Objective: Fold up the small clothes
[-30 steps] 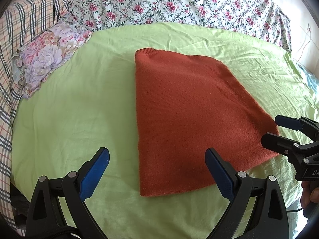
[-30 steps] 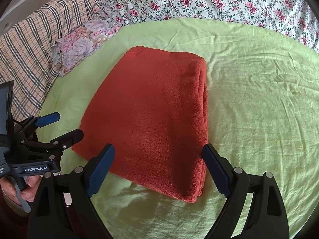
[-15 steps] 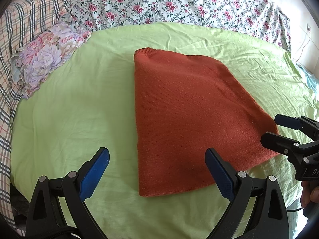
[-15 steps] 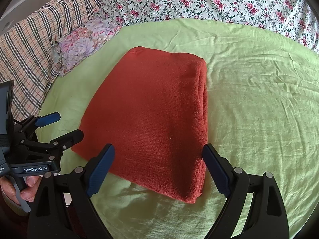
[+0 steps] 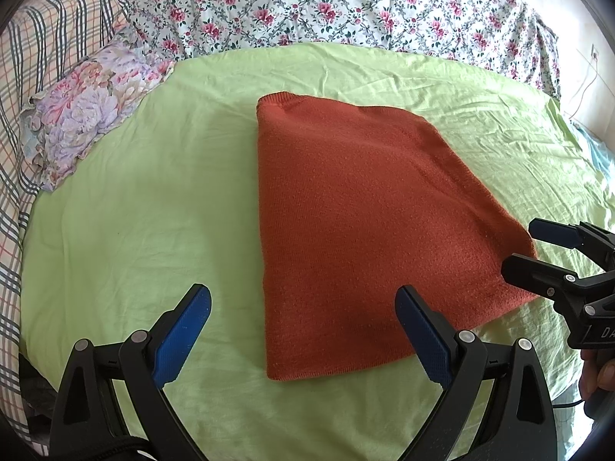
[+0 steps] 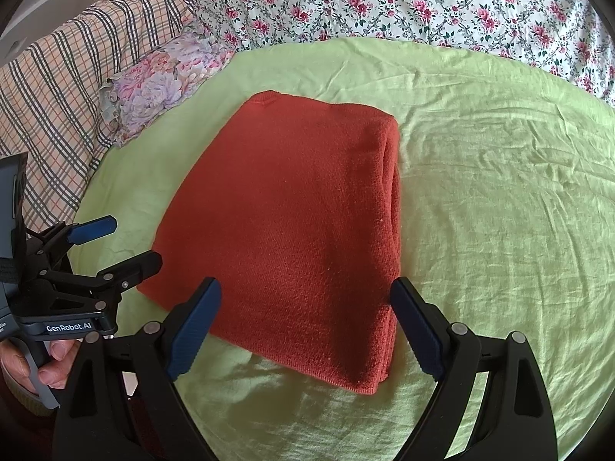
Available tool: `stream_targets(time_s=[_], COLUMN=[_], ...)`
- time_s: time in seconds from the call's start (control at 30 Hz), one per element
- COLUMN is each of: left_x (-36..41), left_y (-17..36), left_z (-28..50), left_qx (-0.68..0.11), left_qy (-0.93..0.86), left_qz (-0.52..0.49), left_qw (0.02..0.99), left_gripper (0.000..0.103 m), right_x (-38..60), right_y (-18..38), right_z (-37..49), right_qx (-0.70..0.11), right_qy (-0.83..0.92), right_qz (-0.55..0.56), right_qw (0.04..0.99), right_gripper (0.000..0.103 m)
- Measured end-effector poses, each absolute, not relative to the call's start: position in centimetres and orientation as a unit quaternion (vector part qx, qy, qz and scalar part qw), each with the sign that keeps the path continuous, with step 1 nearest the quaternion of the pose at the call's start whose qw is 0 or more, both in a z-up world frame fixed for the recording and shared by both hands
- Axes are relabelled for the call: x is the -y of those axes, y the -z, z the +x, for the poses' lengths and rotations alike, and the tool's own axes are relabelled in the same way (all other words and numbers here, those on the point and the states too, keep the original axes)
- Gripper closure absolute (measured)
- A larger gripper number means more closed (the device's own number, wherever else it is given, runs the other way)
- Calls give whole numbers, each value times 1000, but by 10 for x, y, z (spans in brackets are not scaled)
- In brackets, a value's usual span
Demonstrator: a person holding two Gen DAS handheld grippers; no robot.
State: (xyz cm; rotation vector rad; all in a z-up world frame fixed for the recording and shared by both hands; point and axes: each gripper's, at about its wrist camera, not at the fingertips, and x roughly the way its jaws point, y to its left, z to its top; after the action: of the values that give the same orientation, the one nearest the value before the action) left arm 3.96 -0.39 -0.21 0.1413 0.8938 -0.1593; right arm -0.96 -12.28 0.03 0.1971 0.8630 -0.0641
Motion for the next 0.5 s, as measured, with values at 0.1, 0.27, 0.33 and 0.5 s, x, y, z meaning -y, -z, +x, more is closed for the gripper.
stream_targets(time_s=[0.1,0.27,0.33,0.5], left_x=[6,6,6,6], left_y=[2,2,2,2], left_z=[40,40,40,41], left_qx=[-432,-432,-432,-433], left_qy=[78,79,78,79], left_qz=[69,69,69,70], left_qw=[896,896,896,895], left_gripper=[6,6,6,6], right_x=[123,121,122,123], right_y=[0,-1,-1,-2], right_z=[-9,-10,-10,-8], right_qx=[-418,-417,-416,-415], right_qy=[31,31,31,30], right_qz=[95,95,94,88], right_qw=[903,903,904,905], right_gripper=[13,13,13,13])
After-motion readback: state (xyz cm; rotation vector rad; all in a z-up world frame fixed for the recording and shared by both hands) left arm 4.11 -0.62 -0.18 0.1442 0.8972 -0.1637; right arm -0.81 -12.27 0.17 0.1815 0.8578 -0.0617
